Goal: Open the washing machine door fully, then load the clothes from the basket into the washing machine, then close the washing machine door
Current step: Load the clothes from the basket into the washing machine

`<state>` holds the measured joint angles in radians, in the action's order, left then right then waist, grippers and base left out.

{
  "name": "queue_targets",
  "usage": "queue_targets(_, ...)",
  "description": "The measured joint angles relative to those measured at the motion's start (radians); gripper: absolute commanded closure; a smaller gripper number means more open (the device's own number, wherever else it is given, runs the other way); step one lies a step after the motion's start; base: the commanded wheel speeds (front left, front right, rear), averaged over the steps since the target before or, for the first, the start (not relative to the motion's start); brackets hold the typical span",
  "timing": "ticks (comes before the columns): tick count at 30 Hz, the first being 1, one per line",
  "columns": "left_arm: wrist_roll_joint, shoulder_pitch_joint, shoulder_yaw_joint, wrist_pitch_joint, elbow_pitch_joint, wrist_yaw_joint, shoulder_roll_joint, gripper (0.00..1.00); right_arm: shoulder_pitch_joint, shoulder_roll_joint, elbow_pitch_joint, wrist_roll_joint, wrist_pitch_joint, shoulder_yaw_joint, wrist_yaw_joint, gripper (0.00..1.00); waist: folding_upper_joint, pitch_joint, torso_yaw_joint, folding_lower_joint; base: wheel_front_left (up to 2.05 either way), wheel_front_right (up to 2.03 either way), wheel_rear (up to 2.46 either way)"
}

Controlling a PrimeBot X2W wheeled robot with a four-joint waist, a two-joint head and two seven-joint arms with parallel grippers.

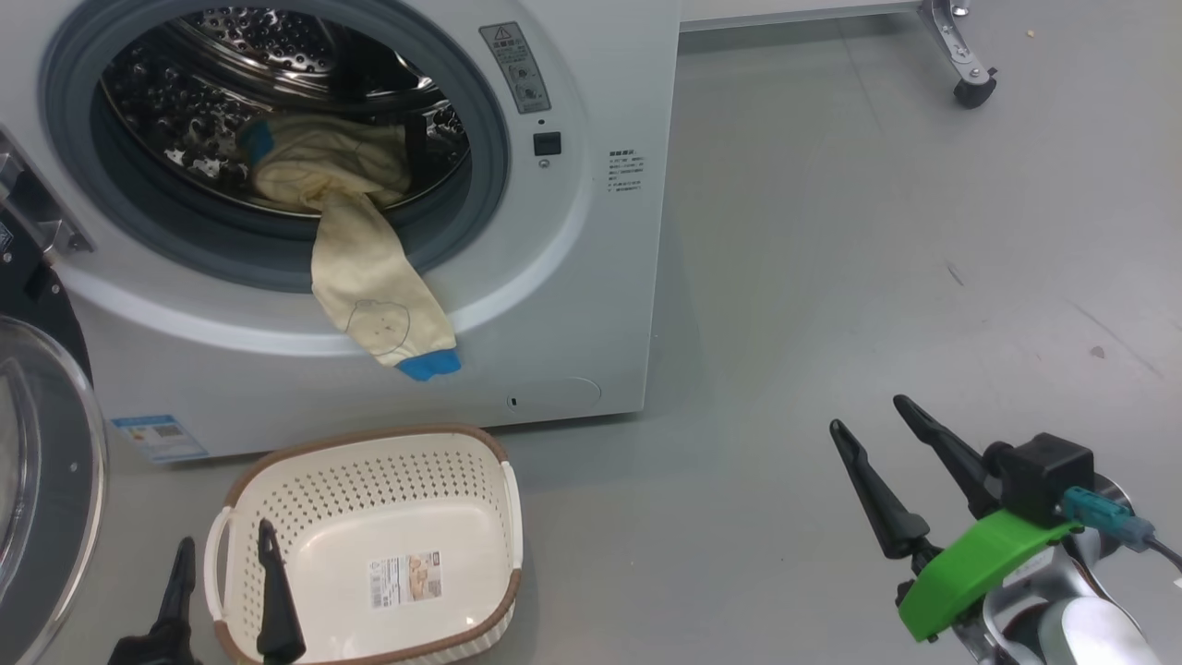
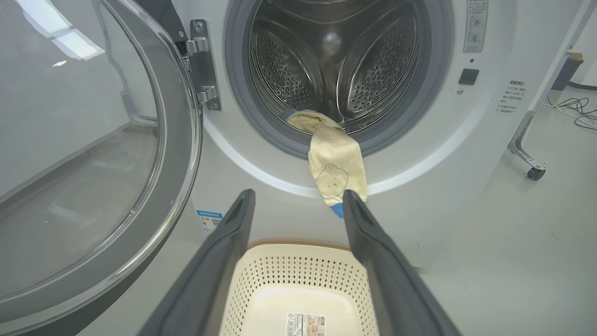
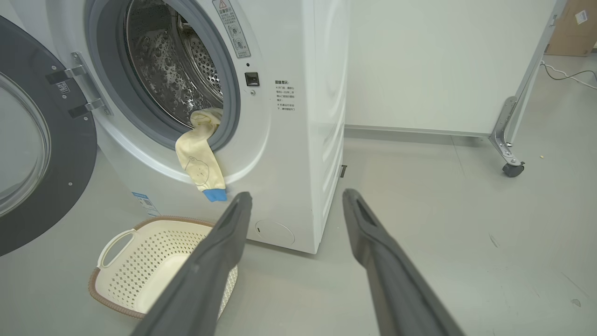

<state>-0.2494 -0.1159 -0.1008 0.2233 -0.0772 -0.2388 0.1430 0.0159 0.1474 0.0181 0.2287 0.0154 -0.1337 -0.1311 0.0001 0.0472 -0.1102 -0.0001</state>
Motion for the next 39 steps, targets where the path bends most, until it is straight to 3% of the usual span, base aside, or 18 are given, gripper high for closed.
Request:
queue_targets(24, -0.02, 0.042, -0.009, -0.023, -0.015, 0.004, 0.008, 0.0, -0.002, 0.0, 0.01, 0.0, -0.003, -0.006, 0.0, 0.0, 0.0, 0.042, 0.016, 0.0, 0.0, 0.0, 0.0)
queue_targets(31, -0.044, 0.13, -0.038, -0.074, -0.091, 0.047, 0.009, 0.0, -0.023, 0.0, 0.012, 0.0, -0.015, -0.019, 0.0, 0.0, 0.0, 0.097, 0.009, 0.0001, 0.0, 0.0, 0.0)
queue_targets(39, -0.073, 0.323, -0.054, -0.11, -0.284, 0.11, 0.027, 0.0, -0.112, 0.0, 0.011, 0.009, -0.044, -0.04, 0.0, 0.0, 0.0, 0.192, -0.022, 0.0001, 0.0, 0.0, 0.0)
